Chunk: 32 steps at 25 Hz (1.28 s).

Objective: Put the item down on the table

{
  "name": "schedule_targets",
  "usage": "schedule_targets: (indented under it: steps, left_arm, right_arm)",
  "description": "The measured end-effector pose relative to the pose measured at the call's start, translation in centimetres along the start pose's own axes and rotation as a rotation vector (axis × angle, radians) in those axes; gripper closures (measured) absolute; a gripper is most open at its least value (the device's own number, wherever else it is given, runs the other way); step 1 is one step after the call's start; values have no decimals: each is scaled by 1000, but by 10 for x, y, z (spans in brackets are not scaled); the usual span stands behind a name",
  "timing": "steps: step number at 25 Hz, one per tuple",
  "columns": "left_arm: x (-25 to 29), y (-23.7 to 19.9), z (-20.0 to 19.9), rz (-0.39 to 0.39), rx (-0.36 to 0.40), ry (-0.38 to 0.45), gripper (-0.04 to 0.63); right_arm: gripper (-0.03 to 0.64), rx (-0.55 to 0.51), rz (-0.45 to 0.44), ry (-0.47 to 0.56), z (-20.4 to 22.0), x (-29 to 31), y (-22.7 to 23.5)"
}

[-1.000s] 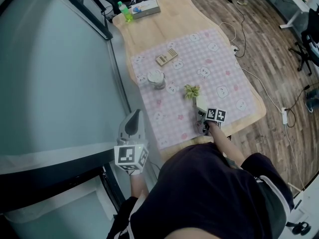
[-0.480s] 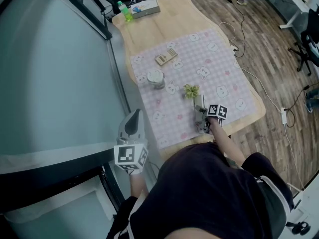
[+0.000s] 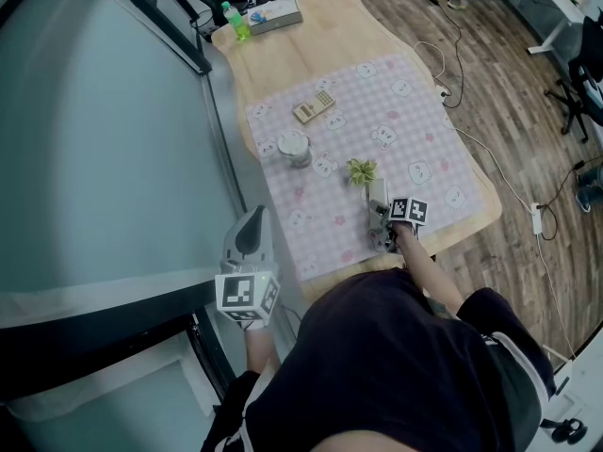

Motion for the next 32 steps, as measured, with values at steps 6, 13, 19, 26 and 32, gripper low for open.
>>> schedule_targets:
  steps: [6,13,19,26,32]
  left_arm:
    - [0,-1,1,-1,-2,6,600]
    - [1,0,1,4,-4,2,600]
    - [-1,0,1,7,-7,5,600]
    - [-2,0,1,6,-8,8,600]
    - [0,-2,2,3,-9,7,600]
  right_arm:
    - [328,-149,139,-23,0,-5,10]
    - [316,-273,209,-29,-5,-10,5]
    - [298,-462,295,-36,-6,-8,-1]
    - [298,-518,370,-97,2,-10,7]
    - [298,-577,351,-14,-15,-17,-8]
Point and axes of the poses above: the fingertips, and each gripper's own axes: x forward along the fingers, y to its right, z out of its underside, the point moved 1 cm from there along -x, backward along the fingers, and after that the axes turned 1 degree about -y, right-handed, at the moved point
